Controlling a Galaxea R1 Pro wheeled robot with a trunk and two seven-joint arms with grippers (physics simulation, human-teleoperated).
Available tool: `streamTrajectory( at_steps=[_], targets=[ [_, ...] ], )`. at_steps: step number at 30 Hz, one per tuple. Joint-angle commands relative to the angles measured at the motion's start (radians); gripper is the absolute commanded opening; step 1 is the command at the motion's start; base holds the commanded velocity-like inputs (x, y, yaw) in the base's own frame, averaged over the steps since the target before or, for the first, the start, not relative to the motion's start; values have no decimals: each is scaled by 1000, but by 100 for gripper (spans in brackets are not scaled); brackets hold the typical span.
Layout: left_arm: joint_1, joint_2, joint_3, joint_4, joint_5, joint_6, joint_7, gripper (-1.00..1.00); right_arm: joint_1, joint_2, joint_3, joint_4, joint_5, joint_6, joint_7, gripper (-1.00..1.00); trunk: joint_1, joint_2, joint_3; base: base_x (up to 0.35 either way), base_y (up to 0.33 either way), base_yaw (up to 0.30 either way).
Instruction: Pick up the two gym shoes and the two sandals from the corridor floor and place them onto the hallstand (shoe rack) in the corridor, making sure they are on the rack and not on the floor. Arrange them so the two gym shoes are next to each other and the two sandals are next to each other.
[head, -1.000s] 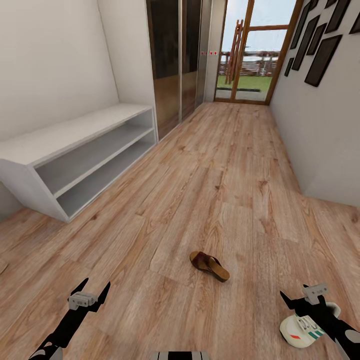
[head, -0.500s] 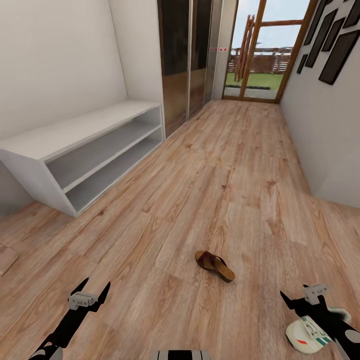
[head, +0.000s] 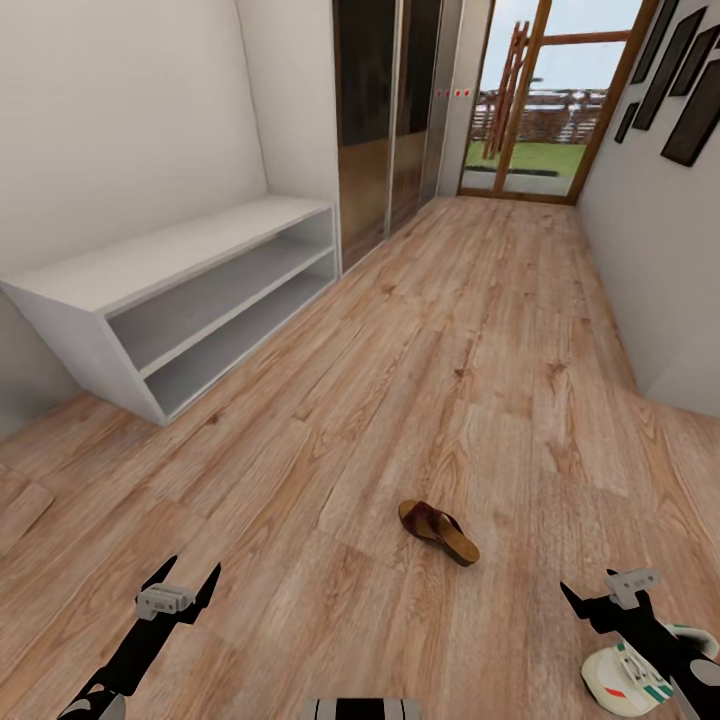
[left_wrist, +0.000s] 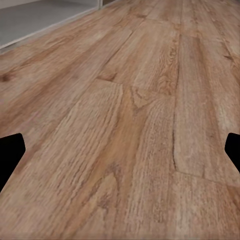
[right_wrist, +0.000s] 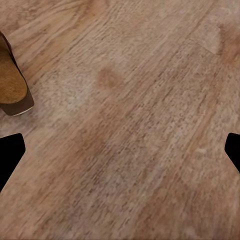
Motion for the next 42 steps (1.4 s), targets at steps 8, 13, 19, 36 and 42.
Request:
streamTrajectory(
  at_steps=[8, 13, 19, 36, 42],
  targets=[
    [0, 0, 0, 0, 0, 0, 0, 100, 0, 0, 0, 0, 0, 0, 1, 100, 0, 0, -1, 0, 0, 16],
    [0, 0, 0, 0, 0, 0, 0, 100, 0, 0, 0, 0, 0, 0, 1, 100, 0, 0, -1, 0, 0, 6],
    [0, 0, 0, 0, 0, 0, 0, 100, 0, 0, 1, 0, 0, 0, 1, 100, 0, 0, -2, 0, 0, 22],
    [0, 1, 2, 0, 1, 0, 0, 100, -1, 0, 2, 2, 2, 1, 0, 100, 0, 0, -18, 0, 0, 113],
    [0, 1, 3, 0, 1, 0, 0, 100, -22, -1, 3, -8, 4, 4, 8, 100, 0, 0, -20, 0, 0, 51]
  ],
)
